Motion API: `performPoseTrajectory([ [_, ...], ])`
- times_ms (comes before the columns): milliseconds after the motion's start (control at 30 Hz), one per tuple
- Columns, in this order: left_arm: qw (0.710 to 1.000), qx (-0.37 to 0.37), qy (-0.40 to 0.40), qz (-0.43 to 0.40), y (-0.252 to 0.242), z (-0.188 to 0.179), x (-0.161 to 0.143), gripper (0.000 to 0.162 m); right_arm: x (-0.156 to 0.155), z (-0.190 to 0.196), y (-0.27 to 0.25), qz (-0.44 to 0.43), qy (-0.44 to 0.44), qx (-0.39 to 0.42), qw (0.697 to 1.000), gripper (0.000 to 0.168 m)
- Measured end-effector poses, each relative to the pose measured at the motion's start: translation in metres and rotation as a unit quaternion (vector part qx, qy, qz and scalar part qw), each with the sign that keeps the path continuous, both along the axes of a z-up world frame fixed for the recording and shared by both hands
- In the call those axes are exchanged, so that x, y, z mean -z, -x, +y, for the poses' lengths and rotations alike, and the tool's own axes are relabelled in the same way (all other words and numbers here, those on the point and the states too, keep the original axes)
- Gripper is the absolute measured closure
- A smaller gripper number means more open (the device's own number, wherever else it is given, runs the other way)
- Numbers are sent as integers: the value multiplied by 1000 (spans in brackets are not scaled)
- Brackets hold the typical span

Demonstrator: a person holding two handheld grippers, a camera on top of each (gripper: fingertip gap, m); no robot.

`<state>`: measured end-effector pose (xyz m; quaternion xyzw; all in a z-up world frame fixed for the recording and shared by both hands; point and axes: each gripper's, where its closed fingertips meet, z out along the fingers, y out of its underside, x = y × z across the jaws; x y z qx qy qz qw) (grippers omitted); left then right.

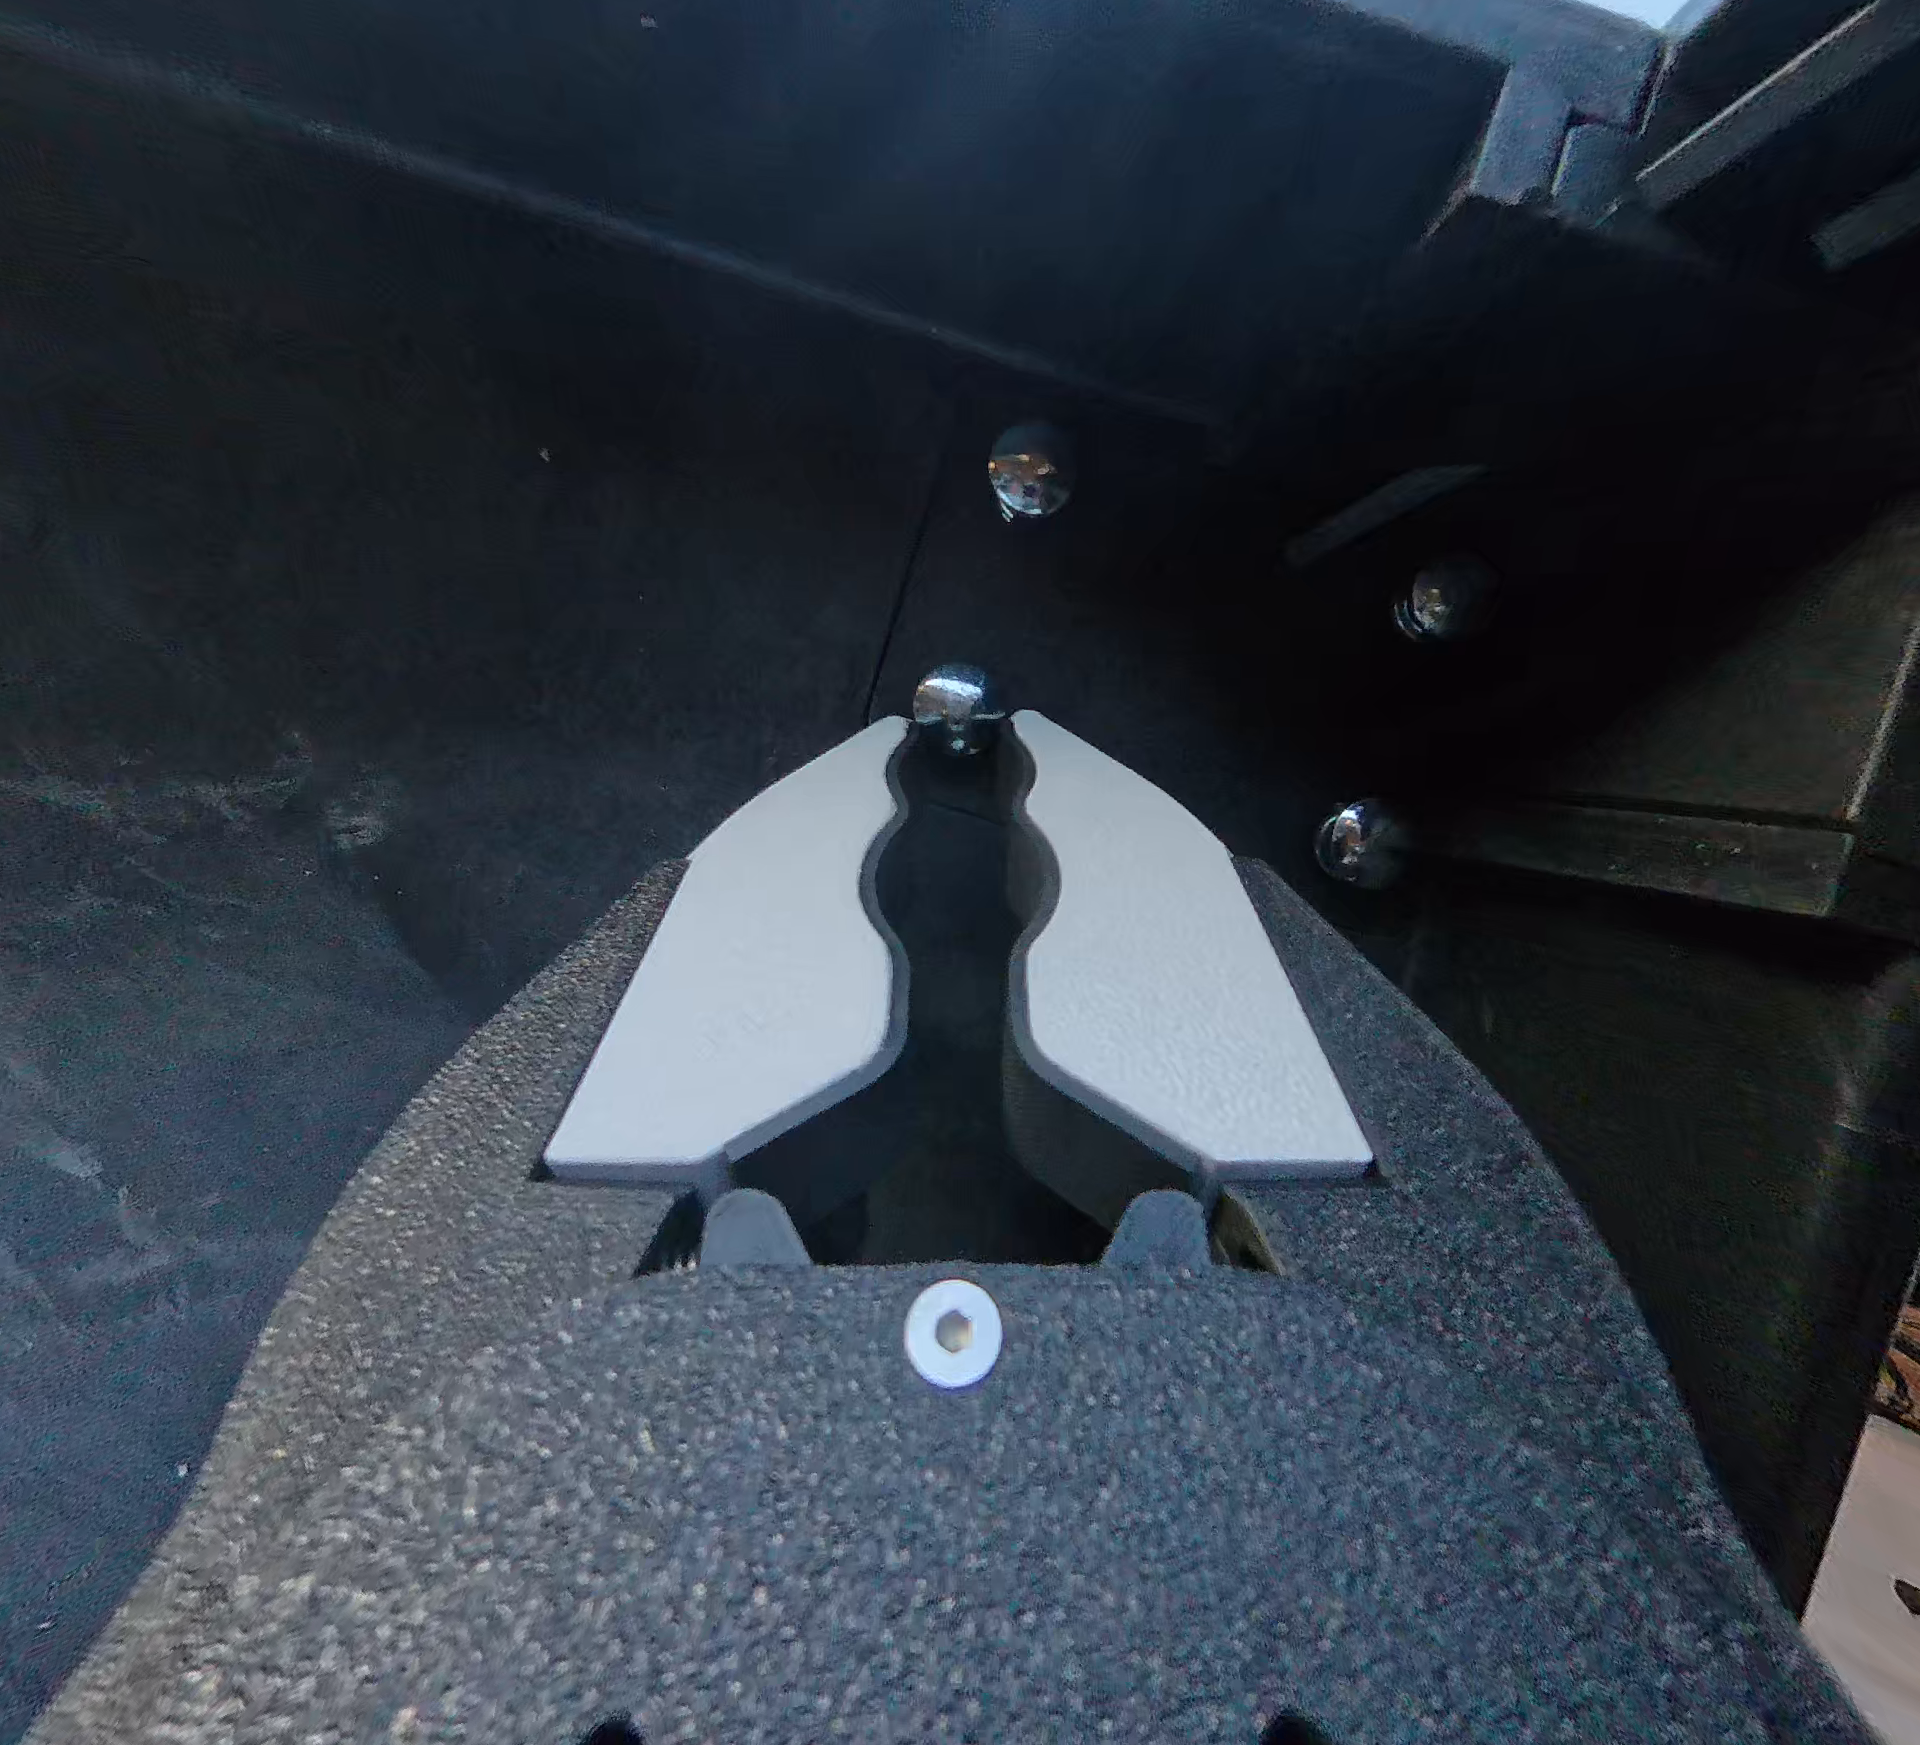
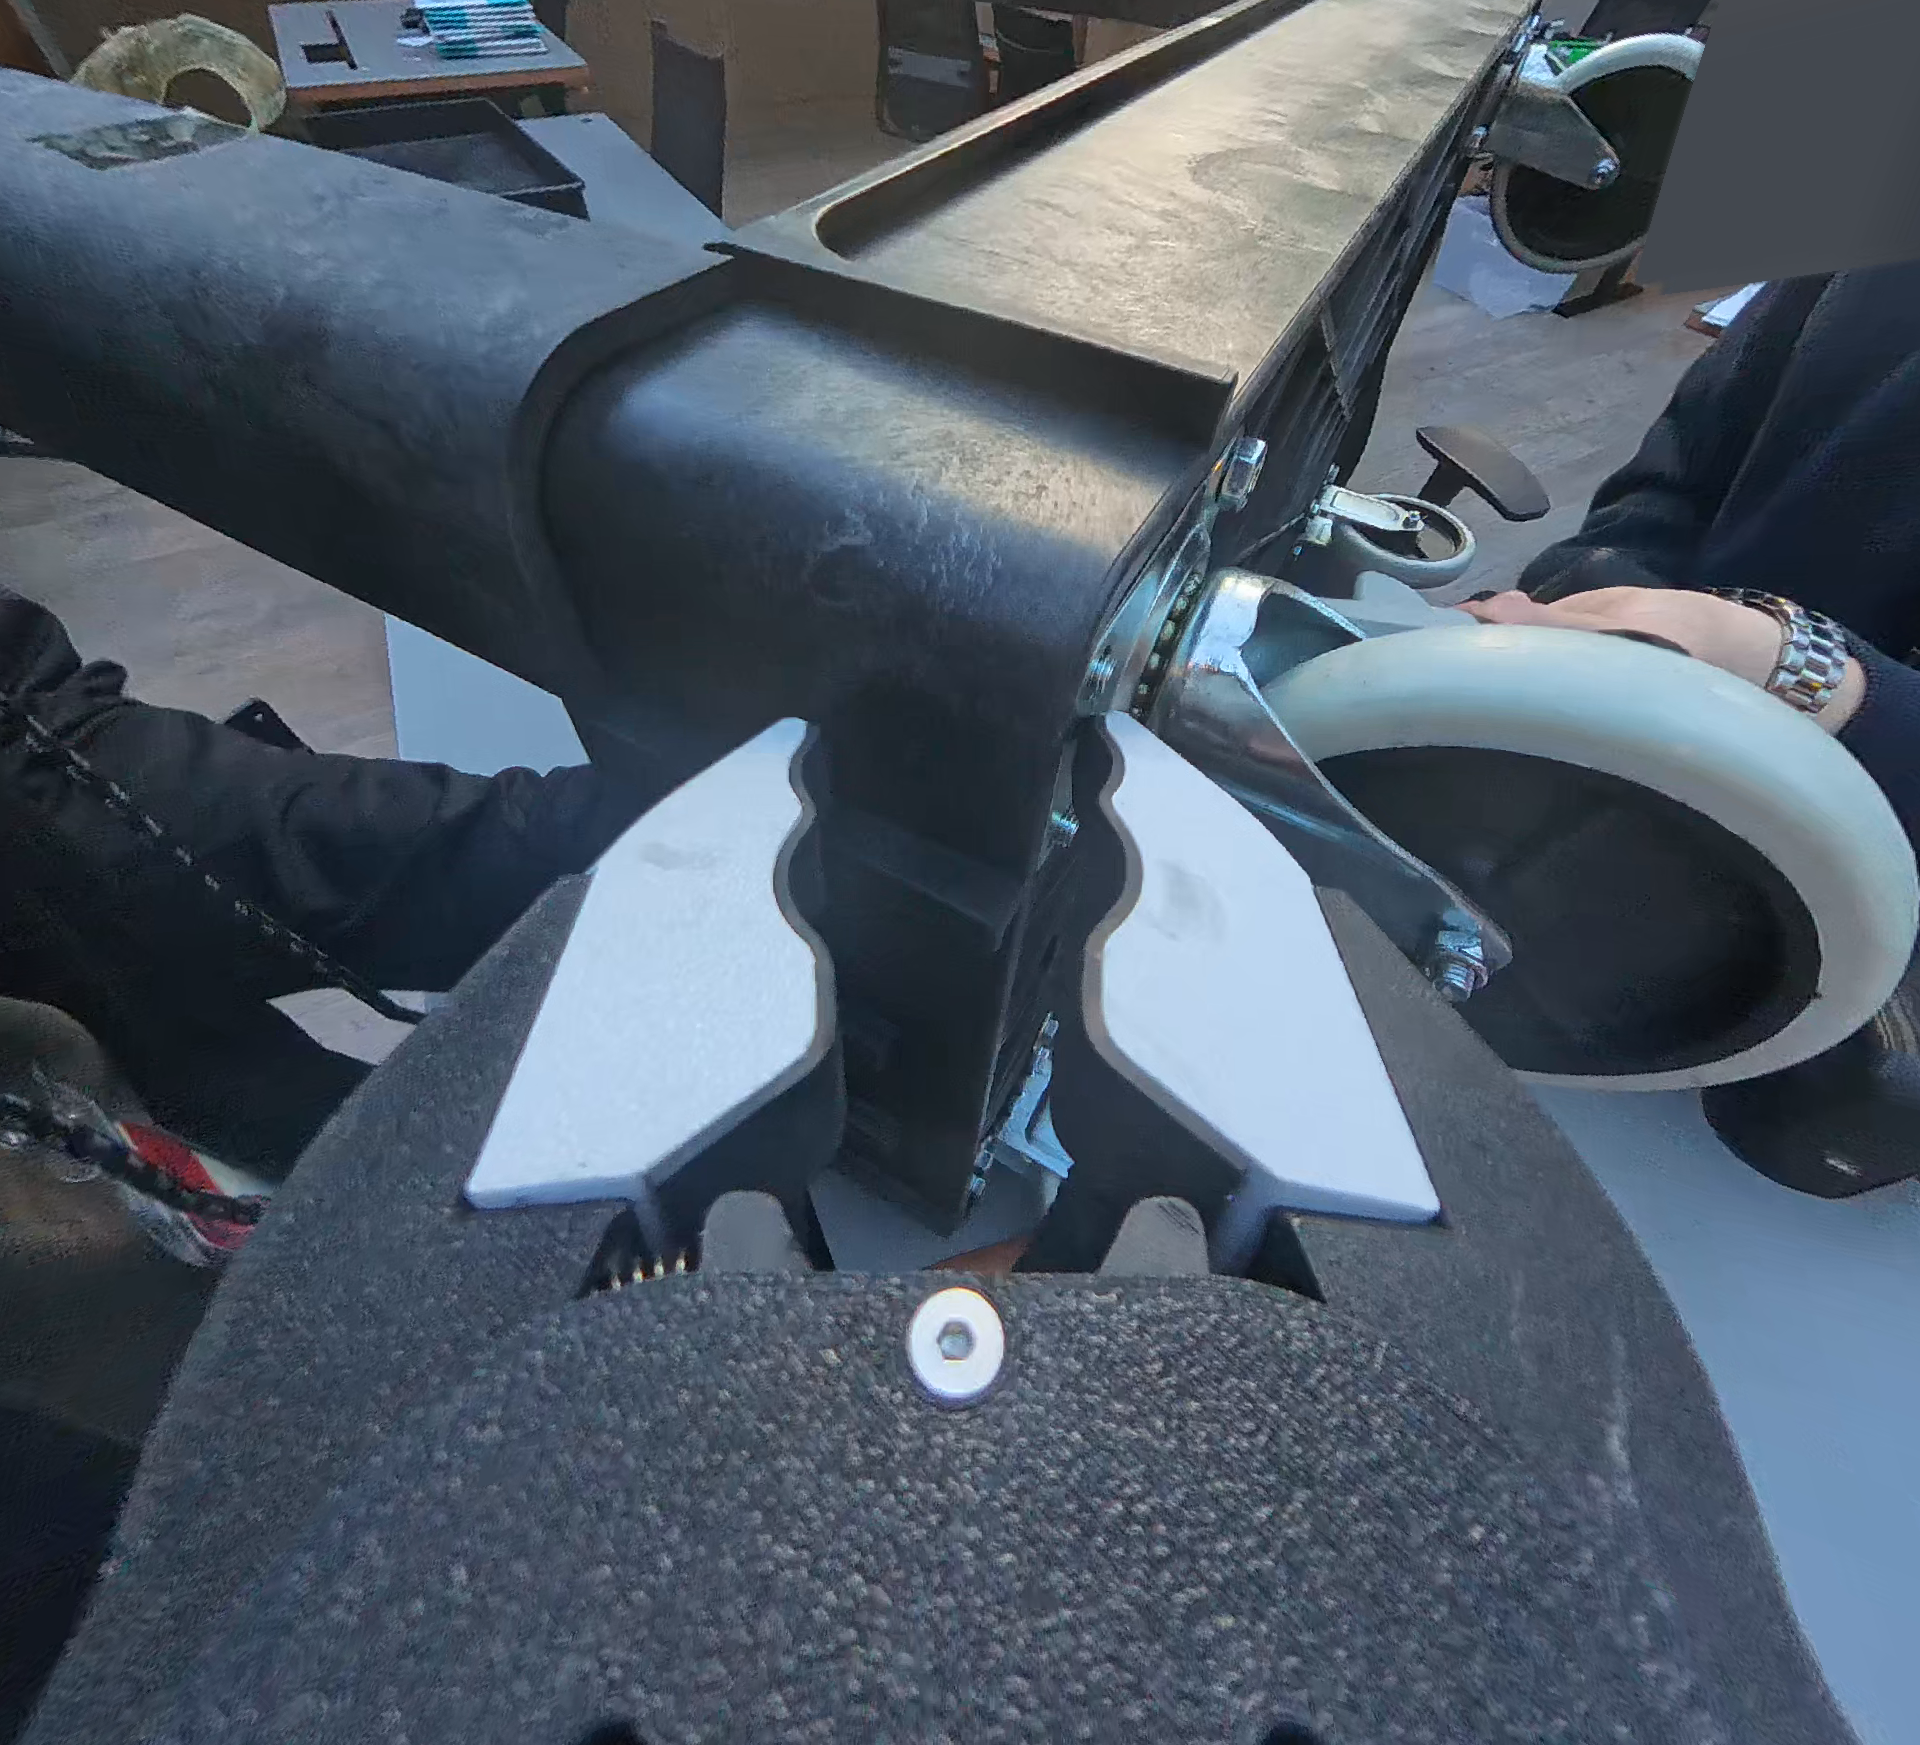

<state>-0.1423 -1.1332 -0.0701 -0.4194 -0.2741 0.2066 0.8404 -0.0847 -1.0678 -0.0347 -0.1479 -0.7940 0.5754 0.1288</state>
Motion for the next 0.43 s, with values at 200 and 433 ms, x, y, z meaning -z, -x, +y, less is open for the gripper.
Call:
performPoseTrajectory([
  [200,1000,0,-1,-4,0,0,0,149,2,-1,-2,26,-32,-11,999,118],
  [433,1000,-7,25,-1,0,0,0,149,2,-1,-5,28,-20,-25,999,112],
])
